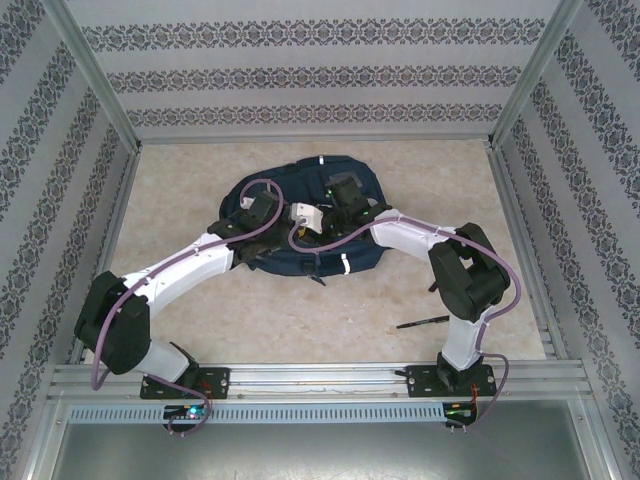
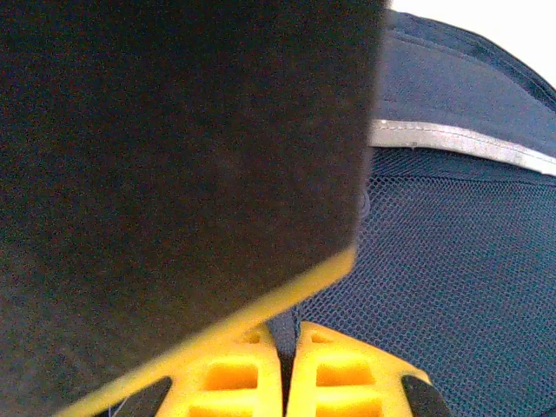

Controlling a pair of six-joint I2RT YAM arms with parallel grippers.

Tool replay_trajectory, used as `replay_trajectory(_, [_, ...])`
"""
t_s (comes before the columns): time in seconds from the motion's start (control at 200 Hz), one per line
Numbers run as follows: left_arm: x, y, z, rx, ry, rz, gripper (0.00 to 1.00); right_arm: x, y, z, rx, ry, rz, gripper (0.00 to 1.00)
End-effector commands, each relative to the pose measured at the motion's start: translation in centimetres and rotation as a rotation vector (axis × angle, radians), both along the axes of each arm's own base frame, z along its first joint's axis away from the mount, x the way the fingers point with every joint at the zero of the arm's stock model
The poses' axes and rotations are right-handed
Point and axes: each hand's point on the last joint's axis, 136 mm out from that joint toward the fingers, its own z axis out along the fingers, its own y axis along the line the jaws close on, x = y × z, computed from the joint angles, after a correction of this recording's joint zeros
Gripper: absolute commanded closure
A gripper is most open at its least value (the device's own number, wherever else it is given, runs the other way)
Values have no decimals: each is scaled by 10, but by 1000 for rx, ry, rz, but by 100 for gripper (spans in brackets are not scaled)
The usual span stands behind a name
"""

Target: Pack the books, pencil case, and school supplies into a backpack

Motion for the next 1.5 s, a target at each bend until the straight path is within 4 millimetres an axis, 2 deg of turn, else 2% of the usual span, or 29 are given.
replay_trajectory(0.0, [-11, 18, -9, 50, 11, 84, 57, -2, 11, 30, 126, 6, 51, 100])
replay_trajectory(0.205, [-7, 14, -2, -11, -48, 87, 57, -3, 10, 29, 131, 14, 52, 100])
replay_trajectory(0.41, [3, -3, 2, -60, -74, 40, 55, -8, 15, 26, 119, 8, 71, 100])
replay_trajectory(0.585, [7, 1, 0, -19, -54, 59, 54, -11, 16, 26, 116, 3, 78, 100])
replay_trajectory(0.725, [8, 4, -10, 27, -22, 62, 64, -14, 15, 27, 113, 1, 81, 100])
replay_trajectory(0.844, [5, 12, -17, 58, 11, 73, 83, -16, 12, 26, 105, -3, 80, 100])
replay_trajectory(0.944, [5, 24, -8, 102, -11, 71, 100, -17, 9, 25, 96, -9, 77, 100])
replay_trajectory(1.119, [2, 53, 4, 200, -21, 54, 100, -15, -3, 21, 54, -44, 78, 100])
replay_trajectory(1.309, [-2, 90, 1, 263, -65, -48, 100, -20, -17, 18, 6, -100, 127, 100])
replay_trajectory(1.424, [10, 111, 1, 299, -119, -131, 100, -34, -26, 7, -53, -166, 221, 100])
replay_trajectory(1.494, [19, 107, 5, 264, -154, -221, 100, -36, -29, 5, -56, -187, 236, 100])
